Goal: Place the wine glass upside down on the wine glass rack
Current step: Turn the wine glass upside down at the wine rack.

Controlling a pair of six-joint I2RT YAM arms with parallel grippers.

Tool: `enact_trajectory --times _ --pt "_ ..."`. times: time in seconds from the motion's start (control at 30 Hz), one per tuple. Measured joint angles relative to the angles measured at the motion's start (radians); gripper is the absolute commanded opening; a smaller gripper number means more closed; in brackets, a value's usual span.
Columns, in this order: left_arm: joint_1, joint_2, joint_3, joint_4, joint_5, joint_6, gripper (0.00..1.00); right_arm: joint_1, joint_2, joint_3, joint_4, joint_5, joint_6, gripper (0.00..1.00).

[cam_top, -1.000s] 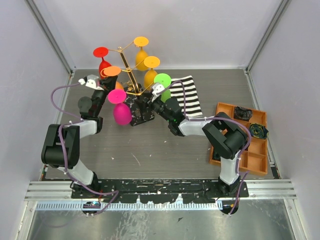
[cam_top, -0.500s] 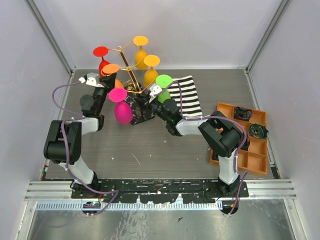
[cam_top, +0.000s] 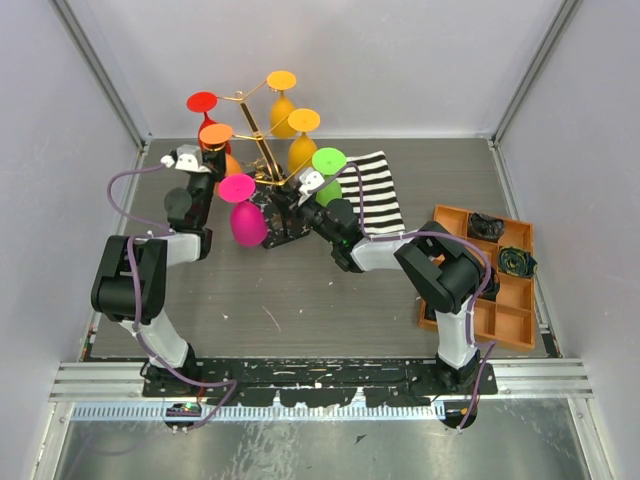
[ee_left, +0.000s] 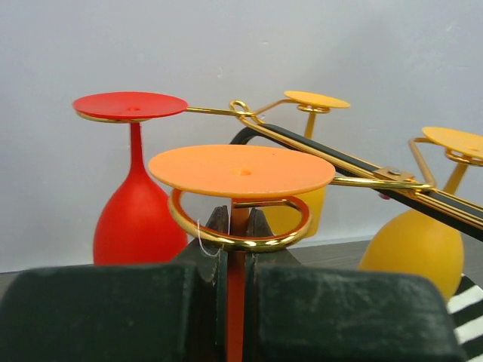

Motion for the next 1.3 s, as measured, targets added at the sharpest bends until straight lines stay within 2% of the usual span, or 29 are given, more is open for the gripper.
enact_trajectory --times 0.17,0.4,0.93,1.3 --pt "0.000 -0.002 -0.002 0.000 -0.069 0.027 0.00 0.000 0.000 0.000 0.000 0.004 -0.001 0.08" --pt "0.002 -0.041 -0.040 -0.003 -0.091 0.047 0.00 0.000 0.000 0.000 0.000 0.007 -0.003 0.07" --pt "0.008 -0.107 -0.105 -0.004 0.095 0.056 0.01 0.000 0.005 0.000 0.010 0.008 -0.004 0.08" --pt "0.008 -0.058 -0.076 0.013 0.092 0.033 0.43 0.000 0.005 0.000 0.009 0.011 -0.010 0.15"
